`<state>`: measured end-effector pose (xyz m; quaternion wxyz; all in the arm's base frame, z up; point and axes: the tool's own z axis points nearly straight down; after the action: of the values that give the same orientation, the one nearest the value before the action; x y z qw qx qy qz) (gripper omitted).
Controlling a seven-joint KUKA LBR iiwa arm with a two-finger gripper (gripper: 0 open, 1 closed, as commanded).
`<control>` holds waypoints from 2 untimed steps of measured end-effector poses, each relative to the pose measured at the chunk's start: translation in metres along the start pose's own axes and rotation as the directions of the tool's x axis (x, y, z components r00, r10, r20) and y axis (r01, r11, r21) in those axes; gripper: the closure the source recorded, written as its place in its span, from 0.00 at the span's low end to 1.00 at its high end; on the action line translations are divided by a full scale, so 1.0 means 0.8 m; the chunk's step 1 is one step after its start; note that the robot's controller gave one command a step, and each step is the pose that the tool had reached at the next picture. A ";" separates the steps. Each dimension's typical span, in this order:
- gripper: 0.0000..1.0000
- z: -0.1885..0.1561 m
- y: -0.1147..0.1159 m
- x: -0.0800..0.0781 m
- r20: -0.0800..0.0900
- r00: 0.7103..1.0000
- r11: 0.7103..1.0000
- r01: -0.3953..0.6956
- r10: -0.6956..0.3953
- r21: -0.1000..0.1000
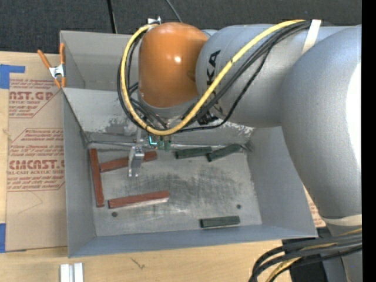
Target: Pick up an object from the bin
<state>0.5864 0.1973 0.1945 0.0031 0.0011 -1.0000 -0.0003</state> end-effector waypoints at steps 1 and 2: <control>0.00 -0.006 -0.001 -0.002 0.007 1.000 1.000 -0.001 0.001 -0.001; 0.00 0.064 -0.030 -0.003 0.013 0.998 0.998 0.062 -0.062 -0.001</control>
Offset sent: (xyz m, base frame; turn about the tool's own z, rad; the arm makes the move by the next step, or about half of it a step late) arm -0.0009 -0.0545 -0.1245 -0.1347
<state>0.5882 0.1734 0.1432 -0.0034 0.0321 -0.9995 -0.0010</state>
